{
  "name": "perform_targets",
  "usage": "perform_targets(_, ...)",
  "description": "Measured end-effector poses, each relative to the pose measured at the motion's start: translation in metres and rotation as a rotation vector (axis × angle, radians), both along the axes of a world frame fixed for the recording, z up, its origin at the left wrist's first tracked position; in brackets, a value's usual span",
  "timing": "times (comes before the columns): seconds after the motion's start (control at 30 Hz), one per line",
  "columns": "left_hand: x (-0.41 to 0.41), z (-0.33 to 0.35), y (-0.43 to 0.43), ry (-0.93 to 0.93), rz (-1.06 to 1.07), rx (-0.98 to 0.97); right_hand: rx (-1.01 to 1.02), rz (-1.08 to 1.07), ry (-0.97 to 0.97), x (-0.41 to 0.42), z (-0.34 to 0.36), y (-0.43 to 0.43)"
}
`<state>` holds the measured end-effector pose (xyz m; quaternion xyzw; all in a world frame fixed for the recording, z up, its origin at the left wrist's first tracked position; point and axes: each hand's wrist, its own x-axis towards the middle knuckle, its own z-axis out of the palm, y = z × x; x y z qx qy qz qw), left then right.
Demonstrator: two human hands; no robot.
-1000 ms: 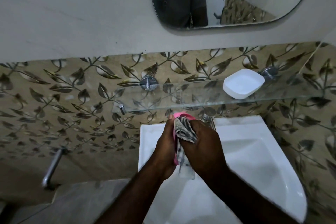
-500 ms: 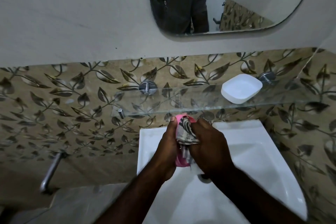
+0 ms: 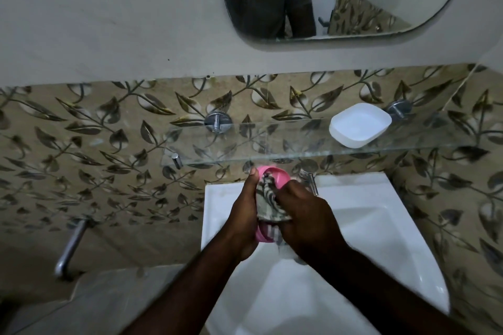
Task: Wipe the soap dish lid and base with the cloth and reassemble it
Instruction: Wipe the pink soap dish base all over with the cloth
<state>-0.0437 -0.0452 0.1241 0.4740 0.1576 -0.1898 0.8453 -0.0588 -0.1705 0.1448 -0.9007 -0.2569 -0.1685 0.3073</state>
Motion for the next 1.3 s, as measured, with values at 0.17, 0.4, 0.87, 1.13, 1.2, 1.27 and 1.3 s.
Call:
perform_targets(0.17, -0.004, -0.005, -0.002, -0.033, 0.032, 0.033, -0.249, -0.158, -0.11, 0.02, -0.001, -0.017)
perform_targets(0.4, -0.008, -0.014, 0.002, -0.026, 0.067, 0.029, -0.144, -0.228, 0.344, 0.001, -0.007, -0.008)
perform_targets(0.87, -0.01, -0.012, 0.001, -0.043, 0.057, -0.175, 0.901, -0.118, 0.808, -0.012, 0.019, -0.034)
perform_targets(1.13, -0.019, -0.009, -0.009, -0.074, 0.043, -0.173, -0.139, -0.189, 0.202, 0.001, 0.017, -0.018)
perform_targets(1.2, -0.02, -0.011, -0.005, -0.037, 0.051, -0.192, -0.112, -0.093, 0.254, -0.011, 0.007, -0.021)
perform_targets(1.27, -0.021, -0.014, -0.002, -0.02, 0.071, -0.185, -0.02, -0.022, 0.304, -0.03, -0.004, -0.023)
perform_targets(1.3, -0.02, -0.015, -0.002, -0.02, 0.078, -0.171, -0.001, -0.015, 0.317, -0.036, -0.008, -0.023)
